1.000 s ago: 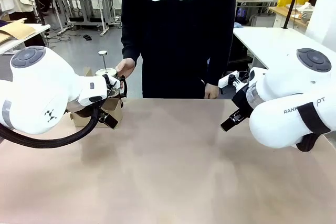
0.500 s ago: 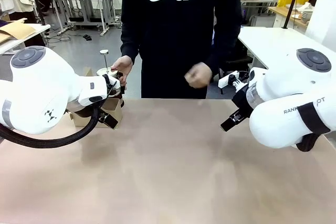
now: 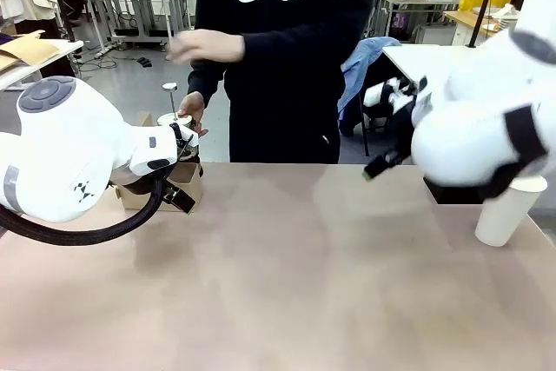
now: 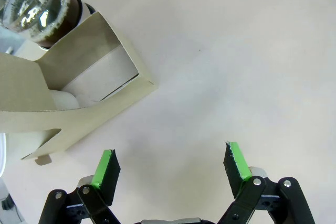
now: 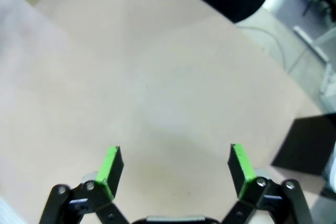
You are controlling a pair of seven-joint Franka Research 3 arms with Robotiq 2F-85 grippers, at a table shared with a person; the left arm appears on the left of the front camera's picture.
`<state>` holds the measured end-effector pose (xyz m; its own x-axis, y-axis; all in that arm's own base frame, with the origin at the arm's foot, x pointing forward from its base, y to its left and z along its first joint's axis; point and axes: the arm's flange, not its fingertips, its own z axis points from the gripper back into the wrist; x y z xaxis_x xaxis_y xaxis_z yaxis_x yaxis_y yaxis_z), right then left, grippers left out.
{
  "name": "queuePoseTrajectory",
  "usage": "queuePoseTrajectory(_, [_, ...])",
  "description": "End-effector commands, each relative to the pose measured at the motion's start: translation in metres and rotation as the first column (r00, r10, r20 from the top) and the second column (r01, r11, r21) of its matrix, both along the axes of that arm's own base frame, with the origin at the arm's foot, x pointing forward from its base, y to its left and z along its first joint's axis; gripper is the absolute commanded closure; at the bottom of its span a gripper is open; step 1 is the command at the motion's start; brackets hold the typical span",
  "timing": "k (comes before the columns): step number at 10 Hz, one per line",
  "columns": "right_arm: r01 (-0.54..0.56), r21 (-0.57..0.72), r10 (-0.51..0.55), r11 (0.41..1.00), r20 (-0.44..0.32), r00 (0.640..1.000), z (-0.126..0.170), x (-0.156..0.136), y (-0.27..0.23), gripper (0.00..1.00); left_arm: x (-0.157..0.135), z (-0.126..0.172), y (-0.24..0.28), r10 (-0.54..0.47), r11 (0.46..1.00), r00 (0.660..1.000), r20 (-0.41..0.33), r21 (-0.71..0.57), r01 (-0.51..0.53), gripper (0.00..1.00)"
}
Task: Pour a drink into a cup and package it in a carrier.
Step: Pick up the 600 ml Paper Cup and place it in the middle top area of the table.
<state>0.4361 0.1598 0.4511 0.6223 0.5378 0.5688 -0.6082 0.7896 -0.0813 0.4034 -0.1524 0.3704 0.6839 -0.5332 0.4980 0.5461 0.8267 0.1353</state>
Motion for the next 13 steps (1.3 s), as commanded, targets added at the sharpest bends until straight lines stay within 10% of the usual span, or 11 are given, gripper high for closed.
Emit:
queuePoseTrajectory(1, [-0.09, 0.091, 0.093, 0.992, -0.034, 0.995, 0.043, 0.032, -0.061, 0.0, 0.0, 0.0, 0.0, 0.001, 1.0, 1.0, 0.0, 0.0, -0.001, 0.0])
queuePoseTrajectory(6, [-0.344, 0.425, 0.306, 0.837, 0.158, 0.939, 0.055, 0.052, -0.253, 0.0, 0.0, 0.0, 0.0, 0.001, 1.0, 1.0, 0.0, 0.0, -0.001, 0.0])
queuePoseTrajectory(7, [-0.272, 0.268, 0.251, 0.924, 0.111, 0.962, 0.088, 0.027, -0.204, 0.0, 0.0, 0.0, 0.0, 0.001, 1.0, 1.0, 0.0, 0.0, -0.001, 0.0])
queuePoseTrajectory(13, [-0.337, 0.335, 0.299, 0.88, 0.161, 0.941, 0.07, 0.041, -0.239, 0.0, 0.0, 0.0, 0.0, 0.001, 1.0, 1.0, 0.0, 0.0, -0.001, 0.0])
